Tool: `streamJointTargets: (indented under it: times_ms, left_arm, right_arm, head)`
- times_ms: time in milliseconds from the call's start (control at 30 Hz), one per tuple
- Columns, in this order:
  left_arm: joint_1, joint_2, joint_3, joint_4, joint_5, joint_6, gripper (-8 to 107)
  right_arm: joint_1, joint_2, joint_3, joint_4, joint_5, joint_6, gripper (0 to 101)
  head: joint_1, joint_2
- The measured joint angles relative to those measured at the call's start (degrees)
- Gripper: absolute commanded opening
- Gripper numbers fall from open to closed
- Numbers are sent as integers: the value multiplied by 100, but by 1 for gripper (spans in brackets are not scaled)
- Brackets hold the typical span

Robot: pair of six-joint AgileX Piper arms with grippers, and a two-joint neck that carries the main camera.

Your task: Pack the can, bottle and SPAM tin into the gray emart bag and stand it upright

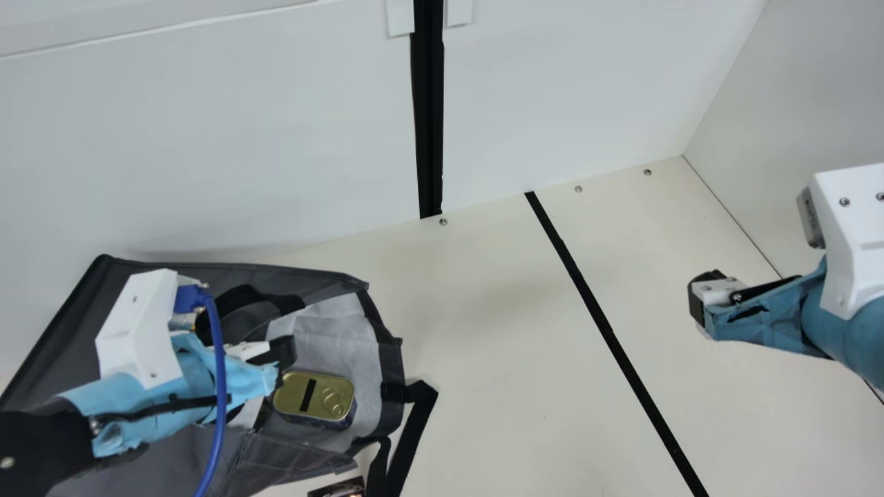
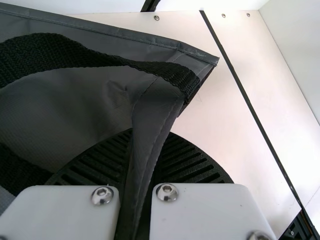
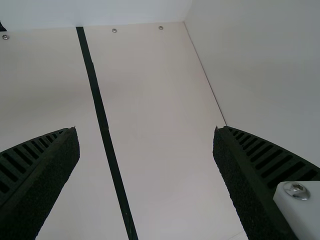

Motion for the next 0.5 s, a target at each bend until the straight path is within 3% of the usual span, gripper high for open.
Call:
streamJointTargets:
  times_ms: [500]
  left_arm:
    - [0,0,0,0,0,0,-8]
  right_arm:
    - [316,173,-52,186,-3,-169,95]
  head:
    - [0,0]
